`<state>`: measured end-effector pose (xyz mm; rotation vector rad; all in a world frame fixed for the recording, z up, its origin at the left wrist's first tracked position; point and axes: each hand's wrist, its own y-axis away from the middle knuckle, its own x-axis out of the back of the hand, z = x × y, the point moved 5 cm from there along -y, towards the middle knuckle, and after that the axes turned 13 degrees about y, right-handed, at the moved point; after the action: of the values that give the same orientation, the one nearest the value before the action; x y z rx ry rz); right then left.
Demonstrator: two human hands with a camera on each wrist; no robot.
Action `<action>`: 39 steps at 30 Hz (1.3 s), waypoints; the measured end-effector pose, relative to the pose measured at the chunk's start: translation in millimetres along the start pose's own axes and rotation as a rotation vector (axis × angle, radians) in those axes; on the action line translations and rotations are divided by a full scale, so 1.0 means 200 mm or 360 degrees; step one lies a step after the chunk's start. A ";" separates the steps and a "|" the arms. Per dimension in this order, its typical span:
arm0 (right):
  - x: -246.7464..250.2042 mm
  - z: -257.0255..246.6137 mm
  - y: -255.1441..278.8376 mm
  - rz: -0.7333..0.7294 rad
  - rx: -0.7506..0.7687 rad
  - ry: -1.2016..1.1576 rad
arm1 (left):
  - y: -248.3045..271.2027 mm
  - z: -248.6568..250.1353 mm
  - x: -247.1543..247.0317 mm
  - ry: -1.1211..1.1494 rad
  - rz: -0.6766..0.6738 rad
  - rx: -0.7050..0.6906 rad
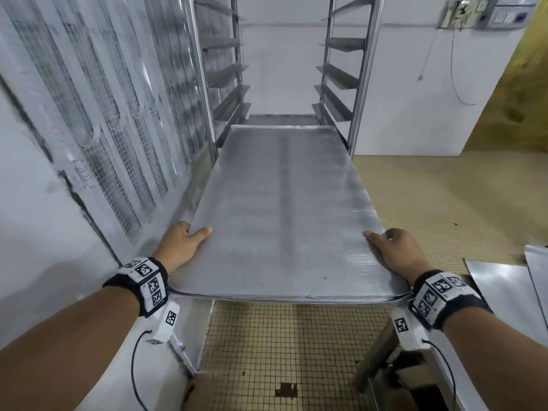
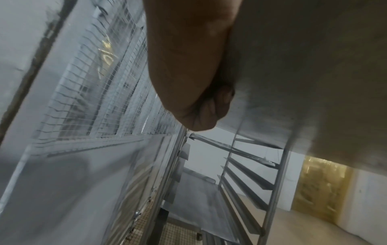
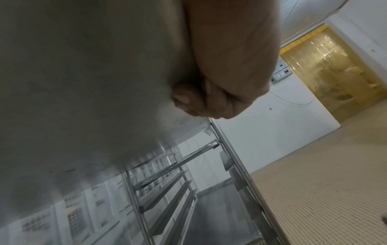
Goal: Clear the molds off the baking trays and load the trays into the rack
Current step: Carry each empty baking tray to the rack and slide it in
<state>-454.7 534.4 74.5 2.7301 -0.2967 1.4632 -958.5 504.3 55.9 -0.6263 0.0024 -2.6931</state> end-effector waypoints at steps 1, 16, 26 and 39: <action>-0.02 0.00 -0.06 -0.0002 -0.0003 -0.0009 | -0.05 -0.01 -0.02 -0.0009 -0.0001 0.0017; -0.22 -0.11 -0.75 -0.0143 -0.0009 -0.0049 | -0.61 -0.02 -0.25 -0.0033 0.0139 0.0067; -0.31 -0.17 -0.94 -0.0137 -0.0027 -0.0069 | -0.81 -0.03 -0.29 0.0004 0.0101 0.0120; -0.30 -0.32 -1.10 -0.0136 -0.0129 -0.0058 | -1.10 0.08 -0.25 0.0126 -0.0026 0.0162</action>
<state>-499.9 766.1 75.3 2.6728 -0.2321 1.3516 -988.4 728.0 67.0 -0.4911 -0.1183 -2.7118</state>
